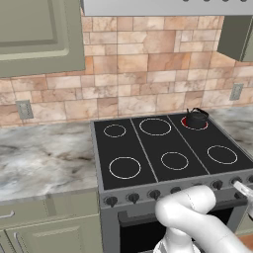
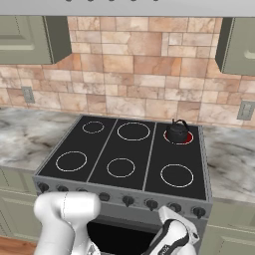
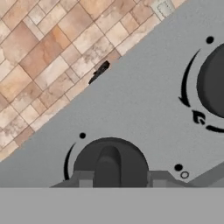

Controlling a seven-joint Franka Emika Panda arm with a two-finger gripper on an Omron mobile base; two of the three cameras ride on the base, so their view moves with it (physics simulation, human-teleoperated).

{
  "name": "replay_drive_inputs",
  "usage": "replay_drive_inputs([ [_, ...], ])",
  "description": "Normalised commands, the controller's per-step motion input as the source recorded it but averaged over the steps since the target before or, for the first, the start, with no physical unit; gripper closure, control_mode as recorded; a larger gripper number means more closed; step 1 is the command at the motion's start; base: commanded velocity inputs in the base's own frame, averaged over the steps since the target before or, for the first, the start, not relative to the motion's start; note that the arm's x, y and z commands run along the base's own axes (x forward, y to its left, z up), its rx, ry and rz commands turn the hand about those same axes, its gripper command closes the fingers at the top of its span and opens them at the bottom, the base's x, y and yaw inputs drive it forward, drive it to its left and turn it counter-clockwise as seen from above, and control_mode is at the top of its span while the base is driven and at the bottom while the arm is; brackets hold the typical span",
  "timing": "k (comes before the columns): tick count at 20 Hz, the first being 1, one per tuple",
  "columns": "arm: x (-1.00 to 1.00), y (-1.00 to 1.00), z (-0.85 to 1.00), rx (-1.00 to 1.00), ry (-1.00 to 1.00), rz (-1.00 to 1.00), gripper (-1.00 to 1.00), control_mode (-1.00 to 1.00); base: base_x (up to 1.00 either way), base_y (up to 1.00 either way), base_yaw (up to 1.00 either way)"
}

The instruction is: The kettle is done boiling. Turn off the stove, then wait for 300 timesteps before moving the kettle to the dining table.

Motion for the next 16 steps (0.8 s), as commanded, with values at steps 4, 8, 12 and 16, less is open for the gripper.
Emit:
replay_drive_inputs([
  [4,-0.03,0.00,0.00,0.21,0.00,-0.07,1.00,-1.00,0.00,0.00,0.00],
  [8,-0.05,0.01,0.00,0.20,0.00,-0.07,1.00,-1.00,0.00,0.00,0.00],
  [12,-0.05,0.04,0.00,0.19,0.00,-0.08,1.00,-1.00,0.00,0.00,0.00],
  [16,-0.01,0.04,0.00,0.19,0.02,-0.08,1.00,-1.00,0.00,0.00,0.00],
])
